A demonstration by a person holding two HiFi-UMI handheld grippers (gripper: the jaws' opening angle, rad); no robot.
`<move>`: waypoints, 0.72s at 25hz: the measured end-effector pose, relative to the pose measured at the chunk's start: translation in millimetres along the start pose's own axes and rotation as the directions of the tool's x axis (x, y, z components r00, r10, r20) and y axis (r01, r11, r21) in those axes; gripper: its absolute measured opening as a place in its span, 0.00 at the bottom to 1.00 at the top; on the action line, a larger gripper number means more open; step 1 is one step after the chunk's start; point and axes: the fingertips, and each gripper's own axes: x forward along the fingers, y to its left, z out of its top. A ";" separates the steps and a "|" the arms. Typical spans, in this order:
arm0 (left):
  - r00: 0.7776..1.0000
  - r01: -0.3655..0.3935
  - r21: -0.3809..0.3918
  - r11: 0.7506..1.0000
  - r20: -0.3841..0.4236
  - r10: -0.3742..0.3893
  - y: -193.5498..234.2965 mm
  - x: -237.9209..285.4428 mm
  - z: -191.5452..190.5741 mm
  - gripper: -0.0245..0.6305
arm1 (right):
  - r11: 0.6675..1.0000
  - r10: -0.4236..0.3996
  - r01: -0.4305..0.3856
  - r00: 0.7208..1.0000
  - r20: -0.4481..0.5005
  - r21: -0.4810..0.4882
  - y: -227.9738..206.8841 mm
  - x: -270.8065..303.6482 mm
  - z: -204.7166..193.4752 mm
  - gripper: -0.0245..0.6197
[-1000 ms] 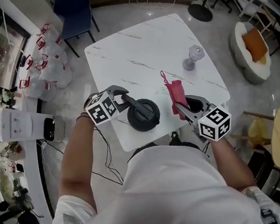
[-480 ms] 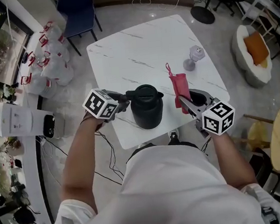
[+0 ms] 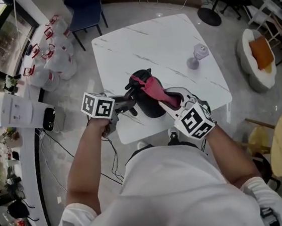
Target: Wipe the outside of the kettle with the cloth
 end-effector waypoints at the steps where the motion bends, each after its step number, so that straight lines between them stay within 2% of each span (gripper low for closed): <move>1: 1.000 -0.005 0.000 1.000 0.016 0.005 -0.8 0.1 2.3 0.22 | 0.998 -0.002 0.002 1.000 -0.010 -0.060 -0.5 5.5 4.9 0.21; 3: 1.000 -0.023 0.029 0.999 0.022 0.022 -4.1 0.7 5.1 0.22 | 0.986 -0.004 -0.001 1.000 -0.026 -0.164 -2.9 16.8 12.6 0.21; 6: 0.998 -0.056 0.085 0.995 0.016 0.055 -8.9 -0.1 9.9 0.22 | 0.947 -0.001 -0.020 0.998 -0.066 -0.320 -4.1 35.1 19.7 0.21; 9: 0.998 -0.057 0.065 0.996 0.028 0.055 -7.8 0.2 10.5 0.22 | 0.898 0.029 -0.080 0.992 -0.122 -0.433 5.0 51.8 18.2 0.21; 15: 0.998 -0.049 0.042 0.998 0.046 0.047 -4.9 0.2 9.3 0.22 | 0.799 0.076 -0.170 0.980 -0.184 -0.577 32.4 64.8 4.8 0.21; 18: 0.998 -0.045 0.038 0.998 0.048 0.043 -4.6 0.2 6.3 0.22 | 0.774 0.084 -0.177 0.980 -0.178 -0.608 43.7 63.5 -1.4 0.21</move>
